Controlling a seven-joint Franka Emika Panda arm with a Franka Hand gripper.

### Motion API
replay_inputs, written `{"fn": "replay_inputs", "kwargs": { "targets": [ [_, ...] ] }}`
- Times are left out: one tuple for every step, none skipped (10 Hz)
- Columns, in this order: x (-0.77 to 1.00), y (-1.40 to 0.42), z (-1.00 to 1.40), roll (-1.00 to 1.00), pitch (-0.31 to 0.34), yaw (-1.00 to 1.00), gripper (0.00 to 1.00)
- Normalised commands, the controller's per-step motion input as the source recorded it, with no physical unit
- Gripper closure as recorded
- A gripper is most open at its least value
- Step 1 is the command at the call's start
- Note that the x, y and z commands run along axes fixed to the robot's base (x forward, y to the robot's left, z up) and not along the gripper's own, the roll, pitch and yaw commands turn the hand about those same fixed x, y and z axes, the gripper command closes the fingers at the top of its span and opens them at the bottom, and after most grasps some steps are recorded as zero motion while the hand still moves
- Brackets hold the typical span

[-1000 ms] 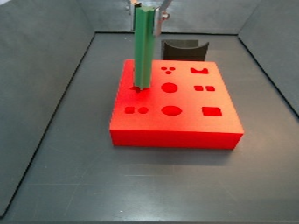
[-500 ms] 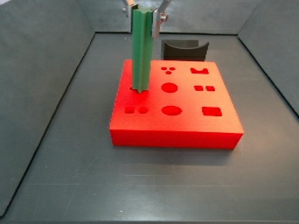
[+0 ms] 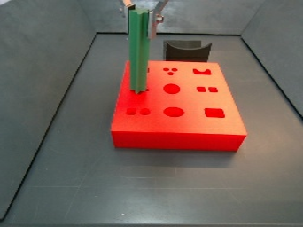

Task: Insert the star object.

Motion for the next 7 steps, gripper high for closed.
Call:
{"fn": "replay_inputs", "kwargs": {
  "targets": [
    [0.11, 0.00, -0.23, 0.00, 0.000, 0.45, 1.00],
    [0.13, 0.00, -0.23, 0.04, 0.000, 0.54, 1.00],
    [0.10, 0.05, -0.23, 0.05, 0.000, 0.55, 1.00],
    [0.04, 0.01, -0.16, 0.02, 0.000, 0.33, 1.00],
    [0.01, 0.01, -0.10, 0.03, 0.000, 0.15, 1.00],
    [0.00, 0.00, -0.06, 0.02, 0.000, 0.05, 1.00],
    [0.00, 0.00, 0.00, 0.04, 0.003, 0.01, 1.00]
  ]
}}
